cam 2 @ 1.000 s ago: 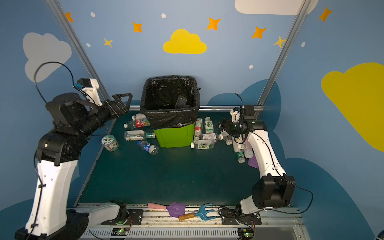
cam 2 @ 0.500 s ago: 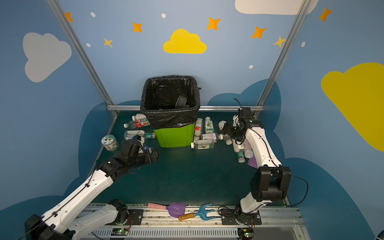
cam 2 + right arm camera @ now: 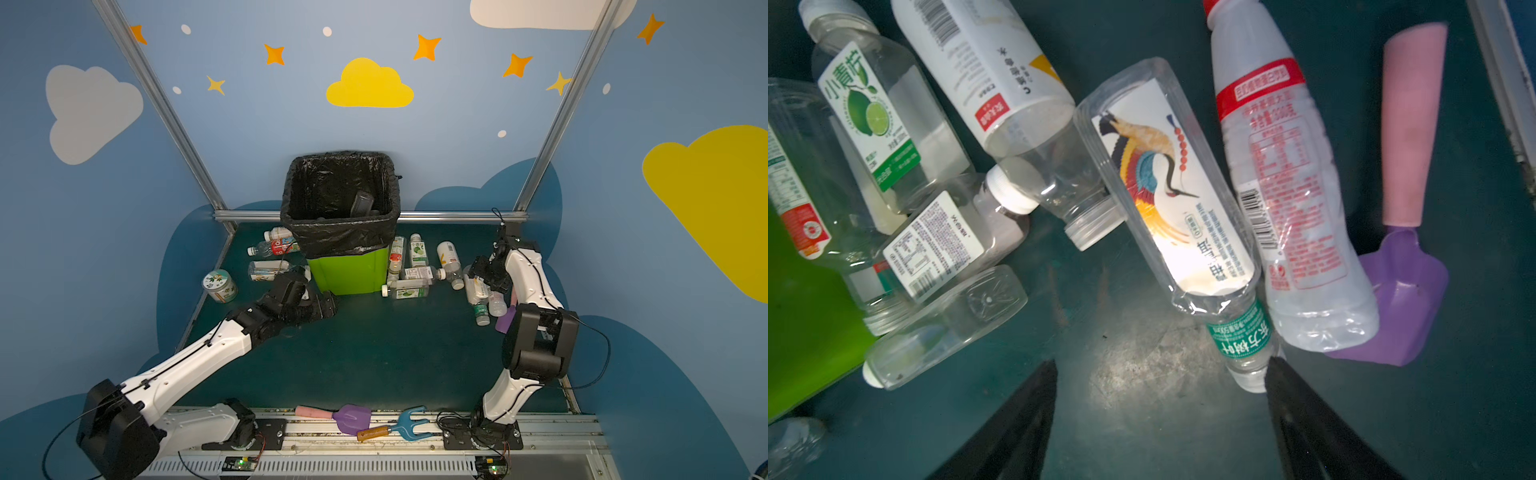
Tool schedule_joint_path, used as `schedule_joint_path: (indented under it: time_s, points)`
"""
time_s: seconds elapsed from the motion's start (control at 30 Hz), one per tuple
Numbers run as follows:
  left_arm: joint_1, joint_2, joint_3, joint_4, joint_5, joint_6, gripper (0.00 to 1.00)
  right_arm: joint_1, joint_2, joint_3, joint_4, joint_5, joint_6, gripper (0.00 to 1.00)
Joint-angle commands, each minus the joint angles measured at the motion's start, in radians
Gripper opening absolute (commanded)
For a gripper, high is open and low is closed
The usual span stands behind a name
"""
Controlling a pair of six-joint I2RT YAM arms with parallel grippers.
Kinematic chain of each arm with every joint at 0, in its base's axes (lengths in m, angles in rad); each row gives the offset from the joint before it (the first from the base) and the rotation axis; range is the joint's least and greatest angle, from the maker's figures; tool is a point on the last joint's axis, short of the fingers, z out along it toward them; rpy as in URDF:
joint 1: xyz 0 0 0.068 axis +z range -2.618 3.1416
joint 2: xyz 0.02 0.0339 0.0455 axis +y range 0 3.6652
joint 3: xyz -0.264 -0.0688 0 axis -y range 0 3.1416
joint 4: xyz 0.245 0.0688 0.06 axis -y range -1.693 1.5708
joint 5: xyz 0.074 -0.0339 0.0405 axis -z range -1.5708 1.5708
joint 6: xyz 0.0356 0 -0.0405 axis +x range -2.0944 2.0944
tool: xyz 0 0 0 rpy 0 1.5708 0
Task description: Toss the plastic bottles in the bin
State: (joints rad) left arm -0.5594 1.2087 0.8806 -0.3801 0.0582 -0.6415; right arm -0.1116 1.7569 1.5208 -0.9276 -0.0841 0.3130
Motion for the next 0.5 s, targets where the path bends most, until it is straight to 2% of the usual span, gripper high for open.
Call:
schedule_joint_path:
  time_s: [0.0, 0.1, 0.47]
  points:
    - [-0.002, 0.019, 0.020, 0.012, 0.021, 0.001, 1.00, -0.020, 0.038, 0.062, -0.024, 0.044, -0.019, 0.78]
    - [-0.002, 0.019, 0.020, 0.007, 0.021, 0.008, 1.00, -0.052, 0.075, 0.108, -0.038, 0.062, -0.024, 0.71]
    - [0.002, 0.006, 0.008, -0.039, -0.013, 0.013, 1.00, -0.129, 0.256, 0.274, -0.143, 0.123, -0.053, 0.64]
